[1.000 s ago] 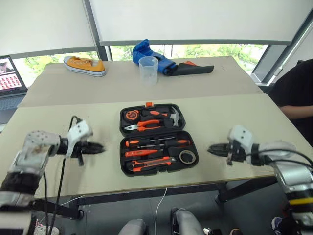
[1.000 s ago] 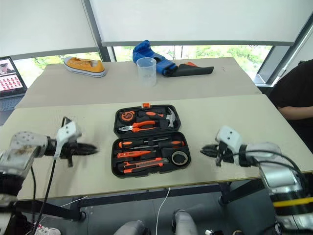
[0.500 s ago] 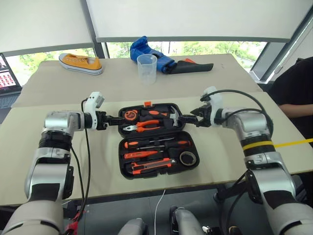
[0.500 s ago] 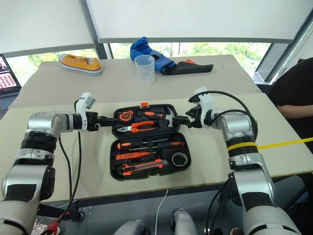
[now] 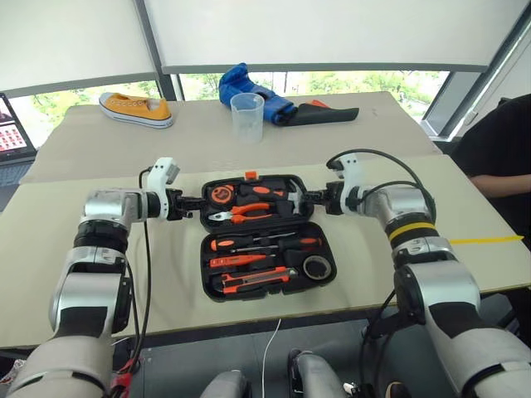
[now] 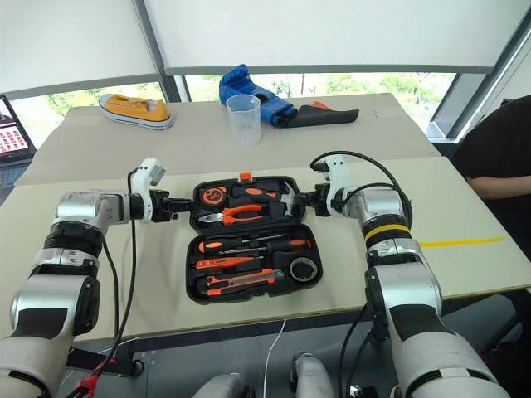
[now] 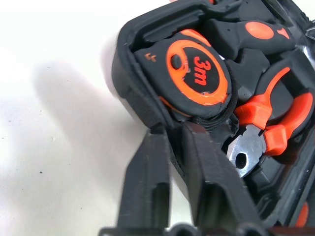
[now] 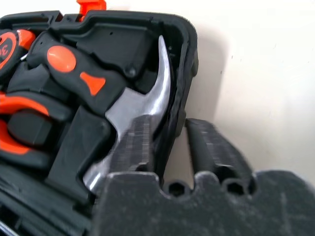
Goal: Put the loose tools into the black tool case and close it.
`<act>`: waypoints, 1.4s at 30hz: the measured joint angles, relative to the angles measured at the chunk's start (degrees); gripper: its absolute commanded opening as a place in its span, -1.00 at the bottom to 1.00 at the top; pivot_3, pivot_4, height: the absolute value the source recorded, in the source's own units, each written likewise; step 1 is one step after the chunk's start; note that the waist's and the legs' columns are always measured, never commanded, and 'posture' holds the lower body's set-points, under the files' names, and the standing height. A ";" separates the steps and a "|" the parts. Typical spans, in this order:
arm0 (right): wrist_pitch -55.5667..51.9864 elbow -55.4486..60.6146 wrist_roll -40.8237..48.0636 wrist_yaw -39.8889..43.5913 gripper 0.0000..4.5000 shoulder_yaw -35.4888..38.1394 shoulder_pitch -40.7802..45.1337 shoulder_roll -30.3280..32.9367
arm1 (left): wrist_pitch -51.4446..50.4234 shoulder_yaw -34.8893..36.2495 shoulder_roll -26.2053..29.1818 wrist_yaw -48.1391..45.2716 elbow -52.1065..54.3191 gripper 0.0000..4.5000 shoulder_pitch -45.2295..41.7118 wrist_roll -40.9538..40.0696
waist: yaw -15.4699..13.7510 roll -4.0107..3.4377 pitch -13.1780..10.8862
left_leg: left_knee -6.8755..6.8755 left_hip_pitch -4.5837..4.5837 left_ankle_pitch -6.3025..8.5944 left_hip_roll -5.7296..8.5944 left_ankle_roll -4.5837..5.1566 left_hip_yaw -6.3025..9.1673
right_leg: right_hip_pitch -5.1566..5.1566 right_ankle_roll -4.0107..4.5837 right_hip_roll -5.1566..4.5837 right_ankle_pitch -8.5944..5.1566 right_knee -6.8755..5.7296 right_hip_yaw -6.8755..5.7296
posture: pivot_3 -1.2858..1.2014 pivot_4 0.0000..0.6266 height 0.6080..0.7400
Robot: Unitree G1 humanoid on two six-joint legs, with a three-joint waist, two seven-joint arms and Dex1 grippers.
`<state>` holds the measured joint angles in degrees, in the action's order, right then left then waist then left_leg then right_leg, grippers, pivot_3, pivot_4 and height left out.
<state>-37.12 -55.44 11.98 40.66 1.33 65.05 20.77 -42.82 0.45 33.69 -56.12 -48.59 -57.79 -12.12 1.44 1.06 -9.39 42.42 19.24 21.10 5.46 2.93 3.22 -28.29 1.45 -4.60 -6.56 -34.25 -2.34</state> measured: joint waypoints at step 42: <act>3.09 80.82 15.27 19.00 -0.31 11.90 -62.58 33.82 | 10.34 16.09 23.37 -8.72 55.36 0.40 50.60 -12.88 | -0.83 -0.04 0.16 | -0.59 -0.50 0.02 -0.14 0.03 -0.23 | 0.25 -0.02 0.36 0.00 0.32 -0.01 | 0.03 -0.52 0.75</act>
<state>-34.03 25.38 27.25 59.66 13.22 2.47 54.59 -32.47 16.55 57.07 -64.84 6.78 -7.19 -25.01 0.60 1.03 -9.24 41.83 18.74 21.12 5.32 2.96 2.99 -28.04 1.43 -4.24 -6.56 -33.93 -2.34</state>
